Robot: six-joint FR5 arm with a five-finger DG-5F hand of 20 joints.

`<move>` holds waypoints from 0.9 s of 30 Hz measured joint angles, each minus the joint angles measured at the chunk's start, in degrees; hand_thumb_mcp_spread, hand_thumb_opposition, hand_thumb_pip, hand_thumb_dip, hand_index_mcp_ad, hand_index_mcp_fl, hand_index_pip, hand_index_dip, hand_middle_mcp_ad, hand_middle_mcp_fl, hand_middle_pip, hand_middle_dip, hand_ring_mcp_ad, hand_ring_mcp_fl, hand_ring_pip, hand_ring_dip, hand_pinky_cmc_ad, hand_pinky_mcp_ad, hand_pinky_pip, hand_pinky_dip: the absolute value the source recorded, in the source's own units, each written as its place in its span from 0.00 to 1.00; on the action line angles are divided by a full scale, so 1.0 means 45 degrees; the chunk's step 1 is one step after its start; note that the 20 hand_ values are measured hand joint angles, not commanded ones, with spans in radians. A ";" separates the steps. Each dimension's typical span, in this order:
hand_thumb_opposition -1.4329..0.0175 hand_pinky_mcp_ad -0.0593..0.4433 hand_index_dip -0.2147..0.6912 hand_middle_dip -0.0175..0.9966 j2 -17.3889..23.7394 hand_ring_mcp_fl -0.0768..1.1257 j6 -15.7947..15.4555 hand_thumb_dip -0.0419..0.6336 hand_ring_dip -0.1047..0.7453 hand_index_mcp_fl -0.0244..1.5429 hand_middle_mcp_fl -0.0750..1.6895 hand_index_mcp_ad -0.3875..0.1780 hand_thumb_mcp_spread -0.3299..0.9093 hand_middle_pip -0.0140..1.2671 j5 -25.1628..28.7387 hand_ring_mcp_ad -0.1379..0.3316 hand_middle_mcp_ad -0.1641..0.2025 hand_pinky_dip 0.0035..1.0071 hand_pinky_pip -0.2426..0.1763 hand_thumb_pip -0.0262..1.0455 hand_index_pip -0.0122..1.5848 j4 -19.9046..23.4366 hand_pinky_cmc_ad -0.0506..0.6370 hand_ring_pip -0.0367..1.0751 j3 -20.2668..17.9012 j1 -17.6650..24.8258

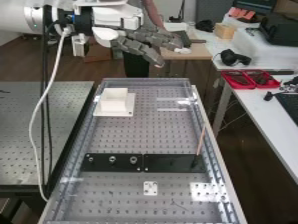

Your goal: Grab the pcb board and place it in the clear container

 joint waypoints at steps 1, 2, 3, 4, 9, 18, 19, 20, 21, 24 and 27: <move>0.46 0.77 0.50 0.22 -0.0001 0.06 0.0005 0.18 0.17 0.21 0.09 0.59 0.54 0.13 0.0000 0.78 0.74 0.51 0.33 0.27 0.05 -0.0009 0.72 0.13 -0.0001 0.0003; 0.46 0.77 0.50 0.22 0.0000 0.06 0.0004 0.18 0.17 0.21 0.09 0.59 0.54 0.13 0.0000 0.78 0.74 0.51 0.33 0.27 0.05 -0.0014 0.72 0.13 -0.0001 0.0005; 0.46 0.77 0.50 0.22 0.0004 0.06 -0.0001 0.18 0.17 0.21 0.09 0.59 0.54 0.13 0.0004 0.78 0.74 0.51 0.33 0.27 0.05 -0.0027 0.72 0.13 -0.0009 0.0009; 0.46 0.77 0.50 0.22 0.0009 0.06 -0.0008 0.18 0.17 0.21 0.09 0.58 0.54 0.13 0.0009 0.79 0.74 0.51 0.33 0.27 0.05 -0.0029 0.72 0.13 -0.0010 0.0013; 0.46 0.77 0.50 0.22 0.0019 0.06 -0.0011 0.18 0.17 0.21 0.09 0.58 0.54 0.13 0.0029 0.79 0.74 0.51 0.33 0.23 0.05 -0.0066 0.72 0.13 0.0000 0.0030; 0.46 0.77 0.50 0.22 0.0042 0.06 0.0012 0.18 0.17 0.21 0.09 0.58 0.54 0.13 -0.0020 0.79 0.74 0.51 0.33 0.23 0.05 -0.0024 0.72 0.13 -0.0038 0.0036; 0.46 0.77 0.50 0.22 0.0041 0.06 0.0022 0.18 0.17 0.21 0.09 0.58 0.54 0.13 -0.0018 0.79 0.74 0.51 0.33 0.23 0.05 -0.0022 0.72 0.13 -0.0043 0.0036; 0.46 0.77 0.50 0.22 0.0042 0.06 0.0027 0.18 0.17 0.21 0.09 0.58 0.54 0.13 -0.0015 0.79 0.74 0.51 0.33 0.23 0.05 -0.0018 0.72 0.13 -0.0048 0.0035; 0.46 0.77 0.50 0.22 0.0044 0.06 0.0025 0.18 0.17 0.21 0.09 0.58 0.54 0.13 -0.0017 0.79 0.74 0.51 0.33 0.23 0.05 -0.0012 0.72 0.13 -0.0054 0.0036; 0.46 0.77 0.50 0.22 0.0058 0.06 0.0019 0.18 0.17 0.21 0.09 0.58 0.54 0.13 -0.0026 0.79 0.74 0.51 0.33 0.23 0.05 -0.0005 0.72 0.13 -0.0074 0.0040; 0.46 0.77 0.50 0.22 0.0058 0.06 0.0037 0.18 0.17 0.21 0.09 0.58 0.54 0.13 -0.0036 0.79 0.74 0.51 0.33 0.23 0.05 0.0009 0.72 0.13 -0.0093 0.0044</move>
